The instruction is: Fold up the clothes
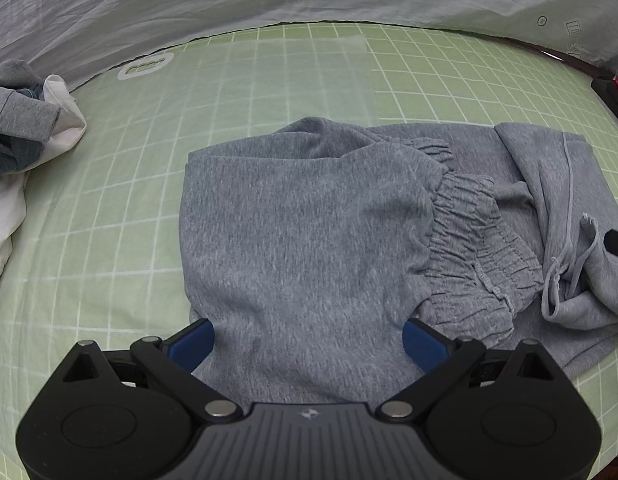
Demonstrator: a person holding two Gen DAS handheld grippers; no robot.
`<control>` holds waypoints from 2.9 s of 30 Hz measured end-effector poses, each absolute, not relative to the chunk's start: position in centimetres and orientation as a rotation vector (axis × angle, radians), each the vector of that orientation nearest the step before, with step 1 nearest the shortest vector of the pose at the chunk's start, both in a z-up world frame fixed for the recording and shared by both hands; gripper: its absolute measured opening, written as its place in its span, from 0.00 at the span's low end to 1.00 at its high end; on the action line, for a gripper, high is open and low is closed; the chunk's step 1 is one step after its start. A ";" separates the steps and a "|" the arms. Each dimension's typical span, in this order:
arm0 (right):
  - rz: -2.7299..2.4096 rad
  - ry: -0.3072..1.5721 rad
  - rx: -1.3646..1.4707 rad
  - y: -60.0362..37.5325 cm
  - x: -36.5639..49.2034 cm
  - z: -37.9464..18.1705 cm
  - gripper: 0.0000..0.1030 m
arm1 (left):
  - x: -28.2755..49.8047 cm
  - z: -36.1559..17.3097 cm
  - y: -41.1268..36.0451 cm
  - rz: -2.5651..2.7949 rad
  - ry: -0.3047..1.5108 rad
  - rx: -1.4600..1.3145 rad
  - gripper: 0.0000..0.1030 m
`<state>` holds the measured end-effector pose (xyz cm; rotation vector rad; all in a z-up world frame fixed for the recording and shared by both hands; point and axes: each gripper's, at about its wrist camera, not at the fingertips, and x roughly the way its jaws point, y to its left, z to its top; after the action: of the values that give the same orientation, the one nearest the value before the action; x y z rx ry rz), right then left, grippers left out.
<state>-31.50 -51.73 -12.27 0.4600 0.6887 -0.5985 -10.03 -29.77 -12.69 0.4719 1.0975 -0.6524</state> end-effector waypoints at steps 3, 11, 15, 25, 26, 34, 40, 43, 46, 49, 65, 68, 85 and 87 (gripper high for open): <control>-0.682 0.704 0.453 -53.3 -30.9 -12.7 0.71 | -9.8 -12.8 -29.6 -0.643 1.101 0.475 0.96; -0.606 0.835 0.349 -52.2 -27.6 -15.3 0.72 | -8.2 -12.6 -29.4 -0.604 1.094 0.462 0.97; -0.432 0.892 0.276 -48.0 -26.4 -15.6 0.72 | -7.3 -12.8 -29.2 -0.575 1.110 0.434 0.97; -0.529 0.803 0.277 -49.4 -27.4 -13.3 0.79 | -7.5 -13.9 -29.3 -0.570 1.147 0.446 0.97; -0.564 0.797 0.296 -50.2 -27.7 -13.4 0.80 | -7.4 -14.0 -29.3 -0.567 1.150 0.448 0.97; -0.734 0.862 0.297 -55.2 -26.8 -16.2 0.80 | -5.9 -14.5 -29.7 -0.537 1.156 0.462 0.97; -0.658 0.863 0.204 -54.7 -21.6 -16.5 0.83 | -5.2 -15.3 -29.6 -0.516 1.191 0.449 0.97; -0.605 0.861 0.163 -53.9 -19.0 -16.5 0.83 | -5.0 -15.7 -29.4 -0.500 1.209 0.423 0.97; -0.518 0.849 0.140 -52.8 -17.2 -16.2 0.83 | -4.9 -16.1 -29.4 -0.492 1.214 0.409 0.98; -0.477 0.843 0.111 -52.0 -17.0 -15.8 0.83 | -4.8 -16.3 -29.5 -0.485 1.221 0.401 0.98; -0.812 0.880 0.381 -59.4 -31.0 -16.0 0.83 | -5.2 -16.7 -29.8 -0.473 1.202 0.433 0.99; -0.806 0.876 0.398 -59.4 -31.3 -16.1 0.77 | -5.6 -16.8 -29.9 -0.477 1.193 0.439 0.99; -0.725 0.839 0.315 -56.2 -28.6 -12.5 0.09 | -7.1 -15.3 -28.0 -0.495 1.134 0.442 0.99; -0.719 0.817 0.310 -55.3 -28.1 -11.4 0.09 | -7.0 -14.9 -27.4 -0.501 1.123 0.439 0.99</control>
<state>-28.12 -55.34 -11.42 0.3099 0.8165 -0.7187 -7.02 -27.42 -14.94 0.4394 1.1232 -0.5012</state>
